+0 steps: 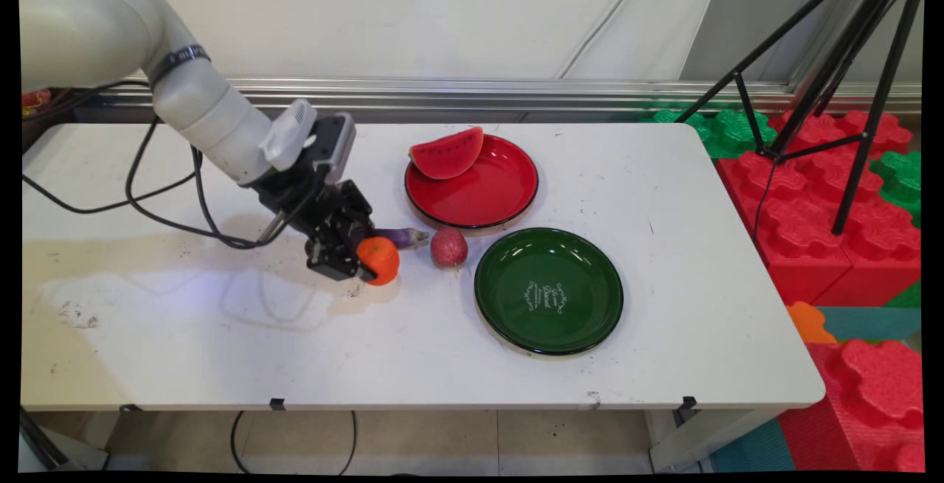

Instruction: Place the picked object on the table

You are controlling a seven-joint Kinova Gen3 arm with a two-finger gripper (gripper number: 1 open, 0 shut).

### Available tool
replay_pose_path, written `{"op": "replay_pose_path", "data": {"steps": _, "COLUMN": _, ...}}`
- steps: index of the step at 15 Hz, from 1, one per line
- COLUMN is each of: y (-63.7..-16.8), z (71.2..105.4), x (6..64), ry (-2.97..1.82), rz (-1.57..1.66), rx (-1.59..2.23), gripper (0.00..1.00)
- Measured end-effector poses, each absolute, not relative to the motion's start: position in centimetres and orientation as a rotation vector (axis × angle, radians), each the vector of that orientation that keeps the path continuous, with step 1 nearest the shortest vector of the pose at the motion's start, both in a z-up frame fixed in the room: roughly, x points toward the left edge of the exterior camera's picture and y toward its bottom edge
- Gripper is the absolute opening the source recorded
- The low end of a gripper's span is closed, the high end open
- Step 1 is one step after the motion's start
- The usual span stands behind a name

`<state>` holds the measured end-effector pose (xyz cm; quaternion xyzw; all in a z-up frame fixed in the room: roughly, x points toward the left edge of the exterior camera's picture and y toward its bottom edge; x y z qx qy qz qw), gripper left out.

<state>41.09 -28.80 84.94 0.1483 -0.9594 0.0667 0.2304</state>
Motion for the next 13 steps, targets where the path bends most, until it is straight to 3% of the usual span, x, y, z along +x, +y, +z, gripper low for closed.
{"op": "replay_pose_path", "data": {"steps": 9, "y": -29.7, "z": 80.5, "x": 40.5, "ry": -2.658, "rz": 0.092, "rx": 0.515, "gripper": 0.0}}
{"op": "replay_pose_path", "data": {"steps": 10, "y": -29.8, "z": 80.3, "x": 40.4, "ry": -2.654, "rz": 0.087, "rx": 0.523, "gripper": 1.0}}
{"op": "replay_pose_path", "data": {"steps": 13, "y": -30.0, "z": 80.1, "x": 40.4, "ry": -2.642, "rz": 0.082, "rx": 0.535, "gripper": 1.0}}
